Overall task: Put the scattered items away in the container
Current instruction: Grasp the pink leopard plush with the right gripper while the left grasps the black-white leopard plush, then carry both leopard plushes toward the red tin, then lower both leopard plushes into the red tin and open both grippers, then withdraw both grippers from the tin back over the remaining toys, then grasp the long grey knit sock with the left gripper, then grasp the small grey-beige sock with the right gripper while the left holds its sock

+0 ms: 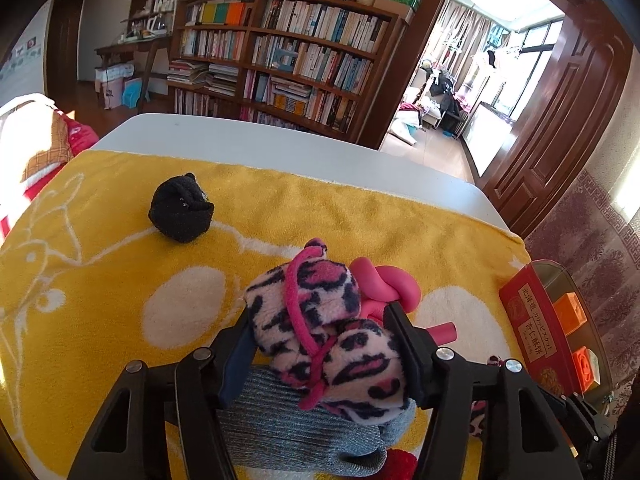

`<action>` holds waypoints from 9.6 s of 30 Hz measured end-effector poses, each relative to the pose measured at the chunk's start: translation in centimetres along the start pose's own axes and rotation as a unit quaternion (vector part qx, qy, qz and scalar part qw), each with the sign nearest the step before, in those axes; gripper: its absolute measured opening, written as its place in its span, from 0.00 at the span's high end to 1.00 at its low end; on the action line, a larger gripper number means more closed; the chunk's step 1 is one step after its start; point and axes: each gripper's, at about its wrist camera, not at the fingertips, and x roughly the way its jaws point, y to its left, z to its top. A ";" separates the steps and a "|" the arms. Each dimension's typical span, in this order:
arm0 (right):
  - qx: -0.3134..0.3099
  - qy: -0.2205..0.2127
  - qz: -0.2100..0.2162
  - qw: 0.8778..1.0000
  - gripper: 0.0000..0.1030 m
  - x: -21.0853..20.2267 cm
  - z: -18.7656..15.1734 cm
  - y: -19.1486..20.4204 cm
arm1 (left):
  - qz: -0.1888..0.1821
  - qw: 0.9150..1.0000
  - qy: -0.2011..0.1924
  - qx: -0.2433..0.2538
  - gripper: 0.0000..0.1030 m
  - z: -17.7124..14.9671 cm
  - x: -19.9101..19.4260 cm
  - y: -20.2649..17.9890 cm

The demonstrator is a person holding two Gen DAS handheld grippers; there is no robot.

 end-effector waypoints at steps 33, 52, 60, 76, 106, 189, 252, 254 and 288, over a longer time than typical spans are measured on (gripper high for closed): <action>0.011 -0.055 -0.021 0.998 0.47 -2.9 0.9 -1.0 | -0.030 0.999 -0.034 0.028 0.38 -0.3 -3.5 -3.1; 0.138 -0.146 -0.030 0.979 0.47 -10.2 3.4 -10.0 | -0.063 0.994 -0.045 0.083 0.38 0.2 -5.1 -10.4; 0.177 -0.173 -0.058 0.967 0.47 -12.9 3.6 -14.5 | -0.100 0.987 -0.037 0.117 0.38 0.6 -4.1 -16.3; 0.225 -0.186 -0.061 0.954 0.47 -13.4 3.1 -18.8 | -0.158 0.973 -0.001 0.167 0.38 0.4 0.1 -26.1; 0.279 -0.168 -0.043 0.944 0.35 -12.1 2.1 -21.5 | -0.180 0.975 0.009 0.128 0.15 0.8 2.3 -25.9; 0.011 -0.020 0.034 0.999 0.22 -5.3 -3.0 -0.3 | -0.005 0.999 0.015 0.028 0.15 -3.5 -3.7 0.5; 0.035 0.040 0.055 0.997 0.22 0.9 2.6 4.4 | -0.039 0.998 -0.019 0.054 0.46 -3.6 -4.5 3.3; 0.037 0.045 0.058 0.997 0.22 1.3 2.8 4.6 | -0.041 0.998 -0.015 0.049 0.46 -3.6 -4.3 3.5; 0.051 0.031 0.017 0.998 0.51 1.3 1.7 2.7 | -0.013 0.999 0.018 0.046 0.01 -3.8 -1.6 2.2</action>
